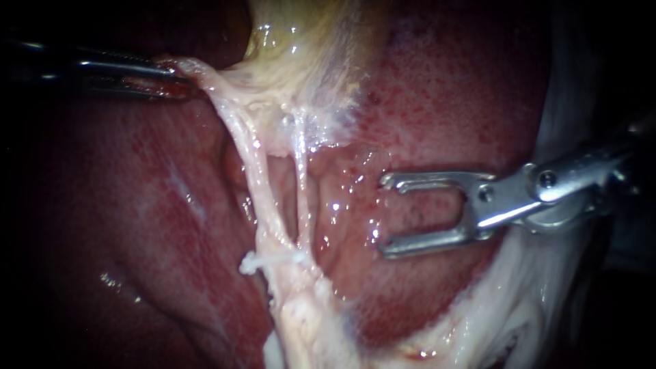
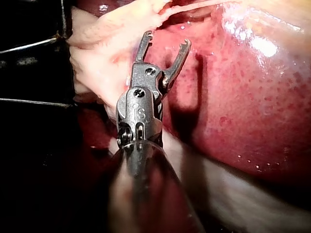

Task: Going back first clip left tube

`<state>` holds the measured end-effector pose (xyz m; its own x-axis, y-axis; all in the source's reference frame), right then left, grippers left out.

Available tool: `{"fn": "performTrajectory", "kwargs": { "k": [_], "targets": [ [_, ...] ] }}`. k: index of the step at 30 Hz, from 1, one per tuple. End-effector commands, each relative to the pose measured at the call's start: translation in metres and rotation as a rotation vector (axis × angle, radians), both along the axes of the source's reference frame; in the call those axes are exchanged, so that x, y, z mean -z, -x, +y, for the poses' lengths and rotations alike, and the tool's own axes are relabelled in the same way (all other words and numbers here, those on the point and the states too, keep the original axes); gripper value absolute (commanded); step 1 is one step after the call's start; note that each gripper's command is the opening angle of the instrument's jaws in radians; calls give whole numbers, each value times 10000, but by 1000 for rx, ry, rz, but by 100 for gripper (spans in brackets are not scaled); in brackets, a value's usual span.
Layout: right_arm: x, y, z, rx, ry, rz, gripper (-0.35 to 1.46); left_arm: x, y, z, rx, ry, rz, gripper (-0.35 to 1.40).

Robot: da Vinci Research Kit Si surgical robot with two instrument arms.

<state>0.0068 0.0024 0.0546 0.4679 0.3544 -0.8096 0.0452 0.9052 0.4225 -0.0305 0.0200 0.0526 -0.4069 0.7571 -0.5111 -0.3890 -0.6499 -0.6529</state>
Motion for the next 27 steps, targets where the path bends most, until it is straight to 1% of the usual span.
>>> {"fn": "performTrajectory", "kwargs": {
  "k": [1, 4, 7, 9, 13, 17, 19, 27],
  "targets": [
    [1, 1, 0, 2, -1, -3, 50, -1, 0, 0, 0, 0, 0, -35],
    [5, 1, 0, 5, 3, -1, 50, -4, 1, -1, 0, 2, 1, -35],
    [6, 1, 1, 4, 2, -1, 50, -14, 6, -4, 3, 7, 4, -35],
    [6, 1, 1, 4, 2, -2, 50, -24, 11, -8, 7, 15, 9, -35],
    [7, 1, 4, 3, 0, -2, 50, -46, 22, -16, -3, 17, -1, -35],
    [10, 2, 6, 1, -2, -2, 50, -63, 29, -20, -16, 22, 2, -35],
    [10, 3, 7, 1, -3, -2, 50, -66, 31, -21, -20, 21, -1, -35],
    [13, 3, 10, 0, -5, -3, 50, -65, 31, -21, -20, 21, -1, -35]
  ]
}}
